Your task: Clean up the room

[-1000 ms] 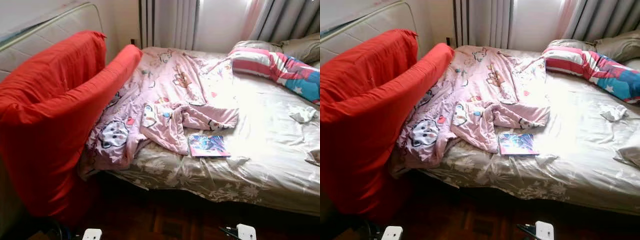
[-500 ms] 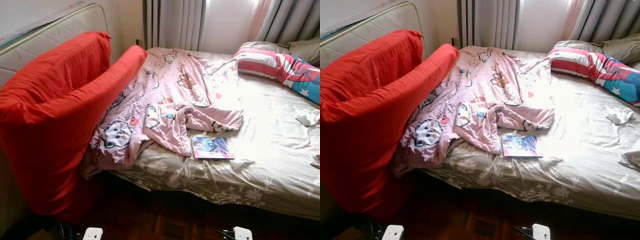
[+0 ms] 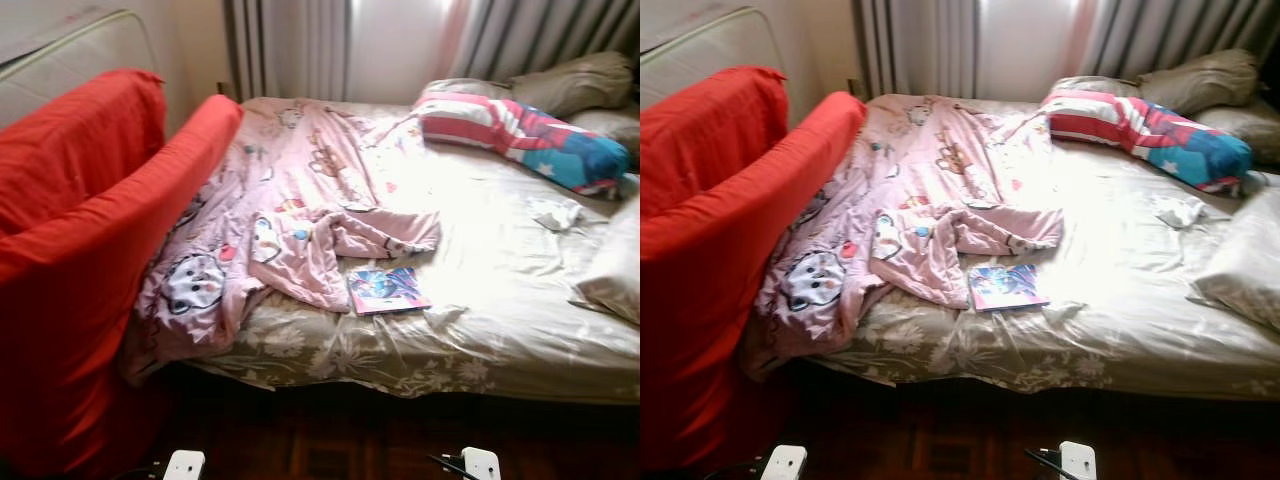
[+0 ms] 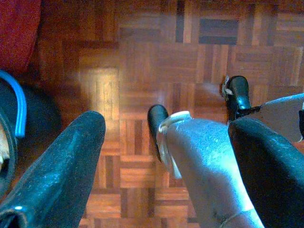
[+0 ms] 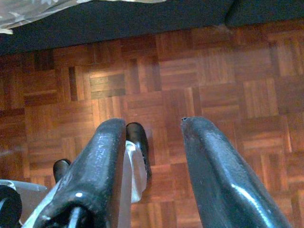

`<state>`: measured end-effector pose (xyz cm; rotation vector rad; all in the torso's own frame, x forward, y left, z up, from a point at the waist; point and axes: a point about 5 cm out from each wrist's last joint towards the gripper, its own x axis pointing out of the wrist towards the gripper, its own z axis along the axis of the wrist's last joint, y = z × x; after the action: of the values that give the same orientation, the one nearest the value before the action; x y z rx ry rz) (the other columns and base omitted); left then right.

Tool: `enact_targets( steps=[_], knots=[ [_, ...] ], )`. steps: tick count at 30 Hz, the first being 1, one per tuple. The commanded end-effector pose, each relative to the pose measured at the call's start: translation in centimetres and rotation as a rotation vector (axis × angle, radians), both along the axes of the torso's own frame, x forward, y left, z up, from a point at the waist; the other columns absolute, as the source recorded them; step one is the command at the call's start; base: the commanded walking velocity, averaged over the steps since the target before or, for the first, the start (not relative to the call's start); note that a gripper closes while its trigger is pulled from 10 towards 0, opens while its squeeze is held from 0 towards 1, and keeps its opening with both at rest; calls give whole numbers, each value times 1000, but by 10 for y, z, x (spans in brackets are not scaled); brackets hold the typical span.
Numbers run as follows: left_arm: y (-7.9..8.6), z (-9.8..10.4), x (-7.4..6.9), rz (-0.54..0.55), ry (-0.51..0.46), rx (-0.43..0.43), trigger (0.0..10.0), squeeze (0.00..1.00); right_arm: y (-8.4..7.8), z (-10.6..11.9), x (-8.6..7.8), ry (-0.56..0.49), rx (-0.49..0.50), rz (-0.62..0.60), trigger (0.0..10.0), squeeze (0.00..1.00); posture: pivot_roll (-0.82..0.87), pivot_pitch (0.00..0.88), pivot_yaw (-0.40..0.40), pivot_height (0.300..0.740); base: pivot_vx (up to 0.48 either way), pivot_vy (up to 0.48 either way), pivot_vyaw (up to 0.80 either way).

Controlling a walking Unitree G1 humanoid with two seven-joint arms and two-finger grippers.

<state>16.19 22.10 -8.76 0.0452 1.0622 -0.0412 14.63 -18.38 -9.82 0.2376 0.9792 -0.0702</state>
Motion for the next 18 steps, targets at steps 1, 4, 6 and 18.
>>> enact_targets(
  steps=[1,4,6,18],
  knots=[
    [1,-1,-2,3,13,-1,10000,0,0,0,0,3,0,9,10000,0,96,0,-36,740,0,0,-688],
    [2,0,-1,1,13,2,10000,0,2,0,2,-2,10,10,10000,0,98,0,-36,740,0,0,-675],
    [2,0,0,0,13,2,10000,0,2,0,2,-2,11,10,10000,0,99,0,-36,740,0,0,-675],
    [3,2,2,-18,1,21,10000,0,0,2,5,-24,4,-11,10000,0,99,0,-34,740,0,0,-220]
  ],
)
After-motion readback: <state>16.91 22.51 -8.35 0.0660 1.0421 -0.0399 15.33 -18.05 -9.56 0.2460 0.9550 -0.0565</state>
